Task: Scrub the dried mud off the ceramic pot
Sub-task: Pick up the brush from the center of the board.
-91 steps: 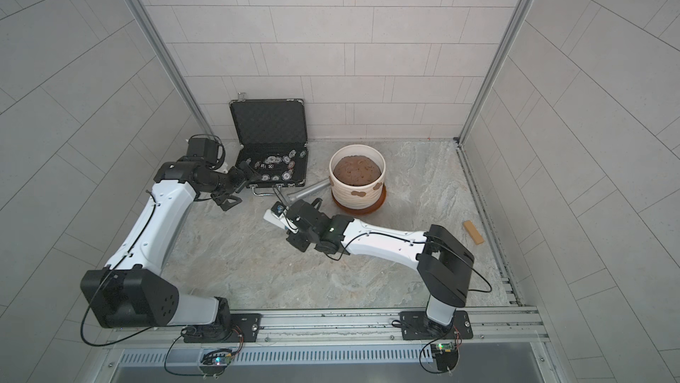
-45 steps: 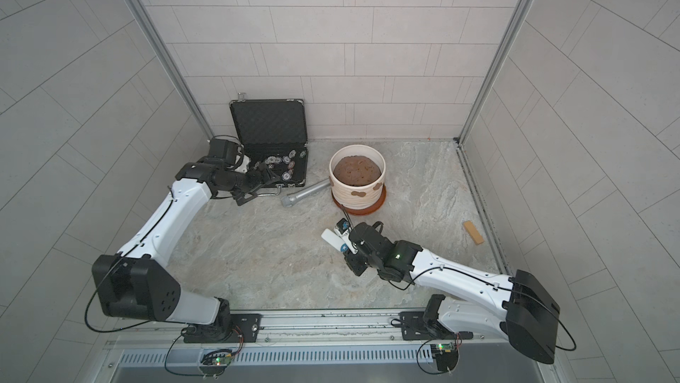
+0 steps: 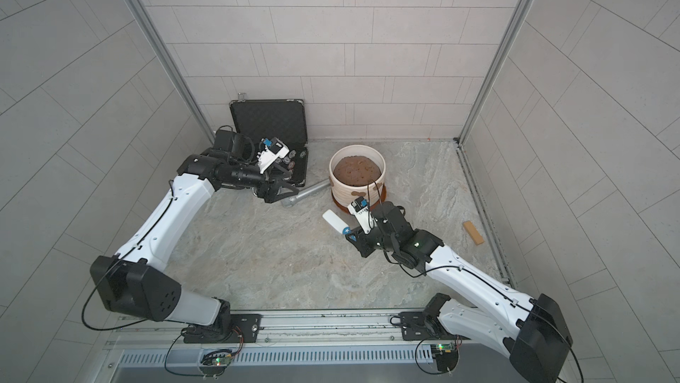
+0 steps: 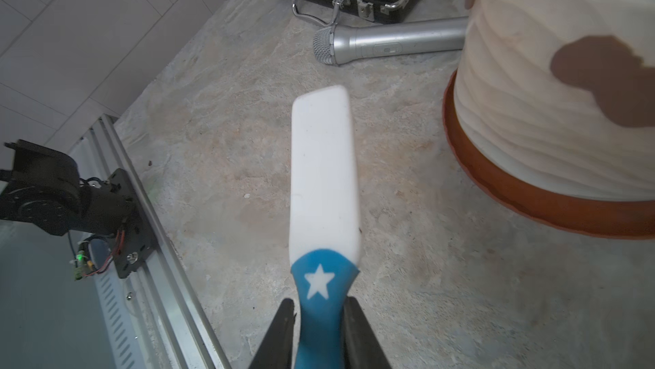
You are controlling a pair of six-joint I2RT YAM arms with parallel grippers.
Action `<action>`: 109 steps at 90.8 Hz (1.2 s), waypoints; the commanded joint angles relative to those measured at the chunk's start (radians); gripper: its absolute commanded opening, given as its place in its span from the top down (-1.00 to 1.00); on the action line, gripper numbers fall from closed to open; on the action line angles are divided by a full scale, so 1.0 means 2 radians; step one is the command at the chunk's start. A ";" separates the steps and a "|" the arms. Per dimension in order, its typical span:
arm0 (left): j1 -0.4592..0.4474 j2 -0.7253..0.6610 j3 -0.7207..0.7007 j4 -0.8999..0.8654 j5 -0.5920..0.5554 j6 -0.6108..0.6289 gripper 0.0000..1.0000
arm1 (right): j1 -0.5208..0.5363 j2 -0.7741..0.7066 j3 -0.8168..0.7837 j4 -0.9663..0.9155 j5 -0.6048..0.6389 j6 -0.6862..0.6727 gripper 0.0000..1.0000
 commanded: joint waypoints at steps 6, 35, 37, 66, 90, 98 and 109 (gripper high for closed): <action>-0.001 -0.002 -0.054 -0.166 0.128 0.415 -1.00 | -0.025 0.028 0.035 -0.012 -0.156 -0.031 1.00; -0.043 0.002 -0.085 -0.159 0.014 0.519 -1.00 | -0.028 0.075 0.062 -0.031 -0.209 -0.156 1.00; -0.046 0.002 -0.089 -0.156 0.010 0.520 -1.00 | -0.025 0.075 0.063 -0.026 -0.209 -0.160 1.00; -0.090 0.010 -0.100 -0.114 -0.037 0.455 -1.00 | 0.038 0.112 0.121 -0.037 -0.125 -0.209 1.00; -0.109 0.013 -0.103 -0.096 -0.068 0.418 -0.75 | 0.054 0.123 0.138 -0.019 -0.109 -0.203 1.00; -0.110 0.013 -0.094 -0.091 -0.072 0.399 -0.53 | 0.055 0.126 0.140 -0.016 -0.108 -0.198 1.00; -0.111 0.010 -0.090 -0.090 -0.064 0.386 -0.14 | 0.055 0.128 0.140 -0.013 -0.102 -0.194 1.00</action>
